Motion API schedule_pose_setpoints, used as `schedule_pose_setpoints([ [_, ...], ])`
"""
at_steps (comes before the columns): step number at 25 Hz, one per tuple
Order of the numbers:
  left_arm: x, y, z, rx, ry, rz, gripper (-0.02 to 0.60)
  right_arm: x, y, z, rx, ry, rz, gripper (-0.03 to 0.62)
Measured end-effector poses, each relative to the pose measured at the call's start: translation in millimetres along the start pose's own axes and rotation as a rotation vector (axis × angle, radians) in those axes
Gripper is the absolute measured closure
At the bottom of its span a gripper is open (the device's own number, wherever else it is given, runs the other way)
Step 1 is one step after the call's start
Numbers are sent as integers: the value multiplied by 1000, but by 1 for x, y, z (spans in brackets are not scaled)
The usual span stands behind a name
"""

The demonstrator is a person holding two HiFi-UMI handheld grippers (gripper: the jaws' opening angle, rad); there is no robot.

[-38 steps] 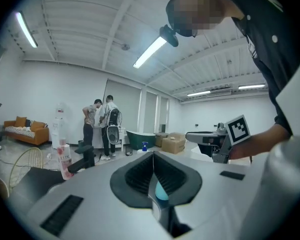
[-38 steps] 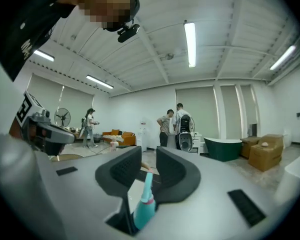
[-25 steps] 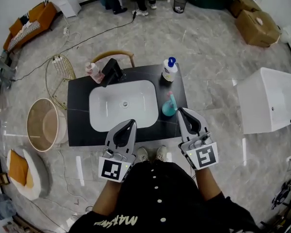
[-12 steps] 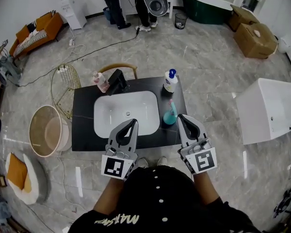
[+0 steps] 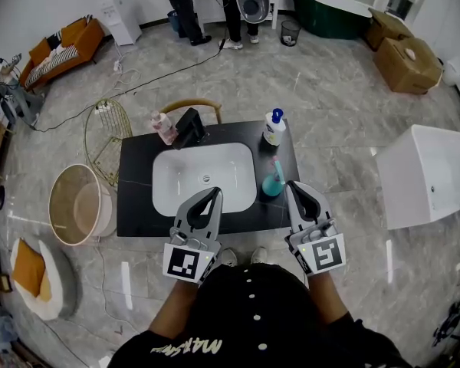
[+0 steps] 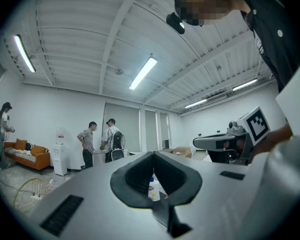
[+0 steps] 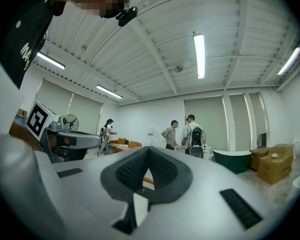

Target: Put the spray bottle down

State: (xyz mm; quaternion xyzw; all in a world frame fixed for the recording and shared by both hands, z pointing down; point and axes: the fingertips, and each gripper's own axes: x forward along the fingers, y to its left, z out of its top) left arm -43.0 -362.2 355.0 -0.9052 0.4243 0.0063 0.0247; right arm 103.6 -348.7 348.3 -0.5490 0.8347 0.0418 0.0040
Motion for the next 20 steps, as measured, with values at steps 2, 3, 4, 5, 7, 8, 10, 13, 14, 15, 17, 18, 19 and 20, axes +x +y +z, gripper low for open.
schedule_pose_setpoints([
  [2,0,0,0,0,-1,0,566,1,3,0,10,2,10,599],
  [3,-1,1,1,0,-2,-1,566,2,4,0,6,0,11,599],
  [4,-1,1,1,0,-3,-1,566,2,3,-1,-4,-5,10,599],
  [5,-1,1,1,0,-4,-2,566,2,1,-2,-17,-11,7,599],
  [7,0,1,0,-4,0,-3,566,2,-1,-4,-30,-10,0,599],
  [8,0,1,-1,-9,7,-4,566,3,-1,-5,-30,-7,0,599],
  [10,0,2,-1,-15,12,-3,566,4,0,-4,-31,-7,2,599],
  [13,0,5,1,-2,-7,2,566,6,1,-3,-28,5,1,599],
  [14,0,5,1,-2,-8,3,566,7,1,-2,-20,10,0,599],
  [15,0,6,0,-2,-7,5,566,8,3,-2,-12,9,3,599],
  [17,1,6,0,-4,-6,5,566,8,3,-3,-22,-3,12,599],
  [18,1,7,0,-5,-7,4,566,9,3,-4,-36,-9,15,599],
  [19,2,7,0,-5,-8,3,566,9,2,-5,-49,-13,17,599],
  [20,2,8,0,-5,-9,3,566,9,2,-6,-62,-17,20,599],
])
